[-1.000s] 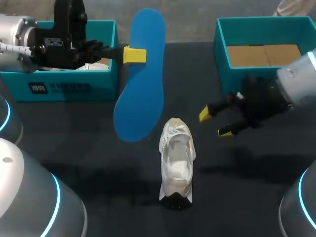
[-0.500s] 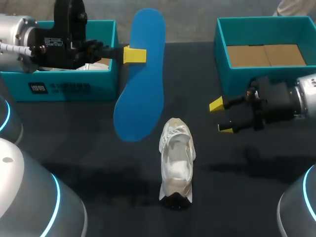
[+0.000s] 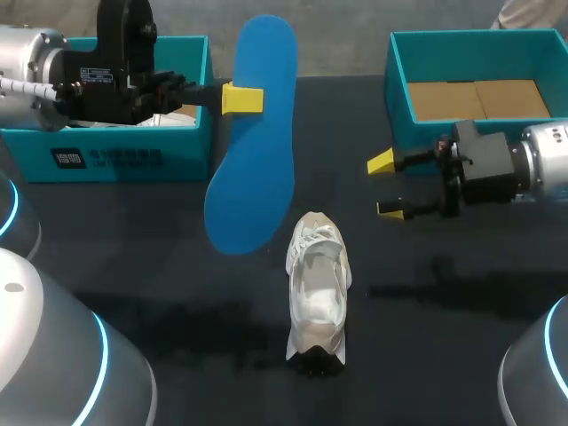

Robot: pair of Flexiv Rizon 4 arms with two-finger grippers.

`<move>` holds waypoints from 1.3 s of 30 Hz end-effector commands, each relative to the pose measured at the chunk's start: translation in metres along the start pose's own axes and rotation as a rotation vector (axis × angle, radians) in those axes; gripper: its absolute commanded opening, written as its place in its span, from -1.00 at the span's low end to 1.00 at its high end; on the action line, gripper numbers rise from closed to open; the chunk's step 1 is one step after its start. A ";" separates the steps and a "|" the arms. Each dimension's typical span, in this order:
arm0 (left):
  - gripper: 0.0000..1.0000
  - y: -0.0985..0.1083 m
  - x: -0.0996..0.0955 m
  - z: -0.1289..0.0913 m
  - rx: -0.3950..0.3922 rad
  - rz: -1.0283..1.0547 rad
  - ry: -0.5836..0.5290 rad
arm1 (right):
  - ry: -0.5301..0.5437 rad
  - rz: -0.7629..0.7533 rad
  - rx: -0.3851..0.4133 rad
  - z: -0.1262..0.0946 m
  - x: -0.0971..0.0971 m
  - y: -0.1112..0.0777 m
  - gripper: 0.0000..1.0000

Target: Take the shoe out of the shoebox, open the shoe tongue, remove and reinsert the insole, then place the shoe into the shoebox

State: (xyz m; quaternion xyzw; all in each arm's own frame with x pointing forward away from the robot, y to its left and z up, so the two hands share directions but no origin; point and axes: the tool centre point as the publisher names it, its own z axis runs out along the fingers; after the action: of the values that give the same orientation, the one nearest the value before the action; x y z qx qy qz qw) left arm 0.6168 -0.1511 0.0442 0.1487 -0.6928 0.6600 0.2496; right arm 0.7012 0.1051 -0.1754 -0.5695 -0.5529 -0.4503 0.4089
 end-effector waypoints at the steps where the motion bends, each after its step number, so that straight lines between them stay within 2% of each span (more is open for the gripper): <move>1: -1.00 0.000 0.000 0.001 -0.003 -0.001 -0.001 | 0.003 0.001 0.006 0.004 -0.003 0.004 1.00; 6: -1.00 0.001 -0.019 -0.006 0.038 0.107 0.051 | 0.003 0.001 0.006 0.004 -0.003 0.004 1.00; 7: -1.00 0.001 -0.022 -0.007 0.035 0.135 0.080 | 0.003 0.001 0.006 0.004 -0.003 0.004 1.00; 14: -1.00 -0.002 -0.046 -0.006 0.011 0.415 0.076 | 0.003 0.001 0.006 0.004 -0.003 0.004 1.00; 20: -1.00 -0.006 -0.047 -0.008 0.039 0.555 0.110 | 0.003 0.001 0.006 0.004 -0.003 0.004 1.00; 24: -1.00 -0.001 -0.046 -0.011 0.064 0.677 0.096 | 0.003 0.001 0.006 0.004 -0.003 0.004 1.00; 26: -1.00 0.006 -0.045 -0.011 0.073 0.833 0.059 | 0.003 0.001 0.006 0.004 -0.003 0.004 1.00; 30: -1.00 0.017 -0.045 -0.007 0.036 1.029 -0.079 | 0.003 0.001 0.006 0.004 -0.003 0.004 1.00; 39: -1.00 0.017 -0.045 -0.007 0.036 1.029 -0.079 | 0.003 0.001 0.006 0.004 -0.003 0.004 1.00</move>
State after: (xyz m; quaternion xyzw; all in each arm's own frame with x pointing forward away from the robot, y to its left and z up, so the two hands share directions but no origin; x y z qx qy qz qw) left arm 0.6555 -0.1514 0.0074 -0.1980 -0.6747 0.7007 -0.1213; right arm 0.7048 0.1061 -0.1784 -0.5667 -0.5532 -0.4504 0.4122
